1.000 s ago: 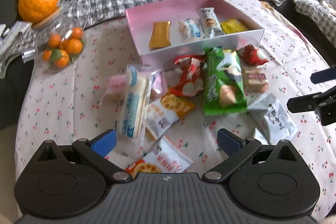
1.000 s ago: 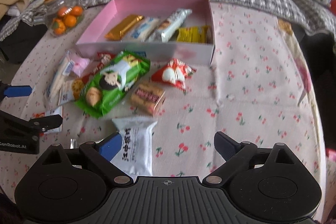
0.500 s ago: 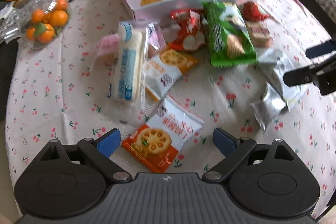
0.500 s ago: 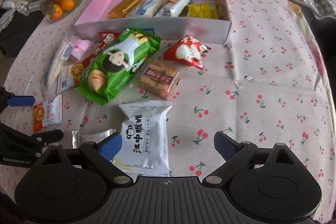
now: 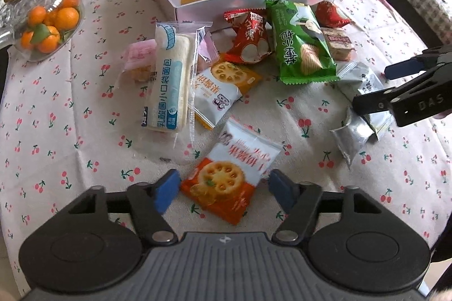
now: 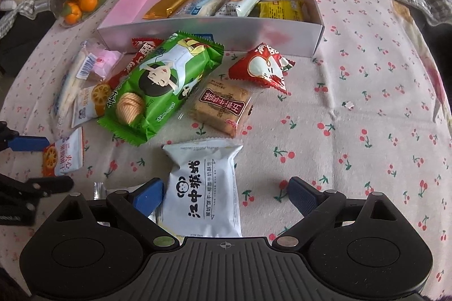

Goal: Organize snacks

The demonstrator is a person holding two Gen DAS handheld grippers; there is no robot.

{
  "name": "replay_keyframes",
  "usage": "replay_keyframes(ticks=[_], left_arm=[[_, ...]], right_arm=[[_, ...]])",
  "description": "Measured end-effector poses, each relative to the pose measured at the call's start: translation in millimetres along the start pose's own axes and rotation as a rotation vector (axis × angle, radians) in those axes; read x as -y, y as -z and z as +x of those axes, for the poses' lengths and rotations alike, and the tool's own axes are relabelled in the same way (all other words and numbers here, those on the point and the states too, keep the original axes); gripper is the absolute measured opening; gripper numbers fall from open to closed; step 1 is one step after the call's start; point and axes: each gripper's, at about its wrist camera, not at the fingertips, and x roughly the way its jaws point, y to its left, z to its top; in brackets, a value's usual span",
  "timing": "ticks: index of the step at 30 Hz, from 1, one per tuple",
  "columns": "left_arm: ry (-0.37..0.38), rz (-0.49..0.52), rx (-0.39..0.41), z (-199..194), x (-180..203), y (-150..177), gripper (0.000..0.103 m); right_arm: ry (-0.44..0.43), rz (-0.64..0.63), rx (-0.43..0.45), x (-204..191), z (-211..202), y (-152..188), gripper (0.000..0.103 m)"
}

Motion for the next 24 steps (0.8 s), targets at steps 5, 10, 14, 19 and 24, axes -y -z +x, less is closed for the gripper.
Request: replay_keyframes(ticks=[5, 10, 14, 19, 24], left_arm=[[0.035, 0.021, -0.012, -4, 8, 2, 0.051], [0.014, 0.069, 0.002, -2, 16, 3, 0.066], [-0.001, 0.03, 0.016, 3, 11, 0, 0.071], [-0.02, 0.016, 0.04, 5, 13, -3, 0.068], [-0.007, 0.021, 0.049, 4, 16, -3, 0.054]], right_arm=[[0.024, -0.027, -0.004, 6, 0, 0, 0.096], [0.033, 0.03, -0.013, 20, -3, -1, 0.096], [0.017, 0.006, -0.02, 14, -3, 0, 0.096], [0.013, -0.042, -0.042, 1, 0, 0, 0.095], [0.01, -0.064, -0.044, -3, -1, 3, 0.094]])
